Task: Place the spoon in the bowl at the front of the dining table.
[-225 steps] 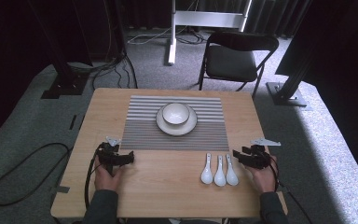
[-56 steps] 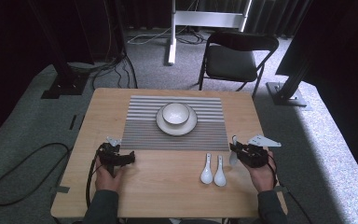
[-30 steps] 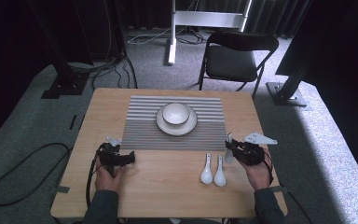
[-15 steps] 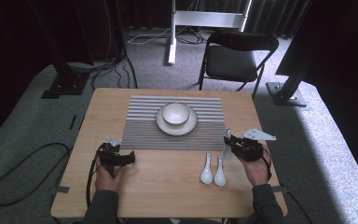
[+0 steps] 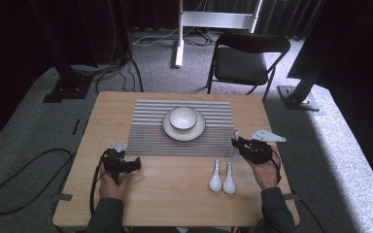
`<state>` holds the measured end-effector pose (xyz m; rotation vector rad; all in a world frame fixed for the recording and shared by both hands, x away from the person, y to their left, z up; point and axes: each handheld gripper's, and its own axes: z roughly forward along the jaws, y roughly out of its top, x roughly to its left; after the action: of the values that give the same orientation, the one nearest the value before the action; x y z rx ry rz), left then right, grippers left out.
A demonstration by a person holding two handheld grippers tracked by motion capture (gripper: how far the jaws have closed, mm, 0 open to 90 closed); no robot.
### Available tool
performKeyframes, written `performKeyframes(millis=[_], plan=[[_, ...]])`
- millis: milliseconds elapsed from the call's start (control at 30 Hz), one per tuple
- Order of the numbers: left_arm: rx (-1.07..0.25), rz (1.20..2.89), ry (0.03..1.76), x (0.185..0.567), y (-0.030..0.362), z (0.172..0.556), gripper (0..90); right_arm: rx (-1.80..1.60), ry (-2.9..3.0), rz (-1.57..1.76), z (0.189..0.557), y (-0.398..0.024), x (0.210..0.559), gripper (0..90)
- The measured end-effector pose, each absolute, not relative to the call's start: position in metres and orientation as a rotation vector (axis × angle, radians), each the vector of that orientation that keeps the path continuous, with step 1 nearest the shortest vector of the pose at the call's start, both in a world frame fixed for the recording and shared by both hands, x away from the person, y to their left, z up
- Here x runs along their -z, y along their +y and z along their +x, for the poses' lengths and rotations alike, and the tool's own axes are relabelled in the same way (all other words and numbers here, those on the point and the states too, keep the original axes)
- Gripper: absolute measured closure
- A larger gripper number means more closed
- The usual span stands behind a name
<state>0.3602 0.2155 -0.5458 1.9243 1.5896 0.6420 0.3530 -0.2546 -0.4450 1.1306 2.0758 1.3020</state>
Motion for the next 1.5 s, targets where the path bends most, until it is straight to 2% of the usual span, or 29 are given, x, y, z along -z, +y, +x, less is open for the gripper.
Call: performKeyframes(millis=[1500], plan=[[-0.644, 1.921, 1.59, 0.546, 0.215, 0.36, 1.7, -1.349, 2.089, 1.032, 0.39, -0.216, 0.416, 75.7]])
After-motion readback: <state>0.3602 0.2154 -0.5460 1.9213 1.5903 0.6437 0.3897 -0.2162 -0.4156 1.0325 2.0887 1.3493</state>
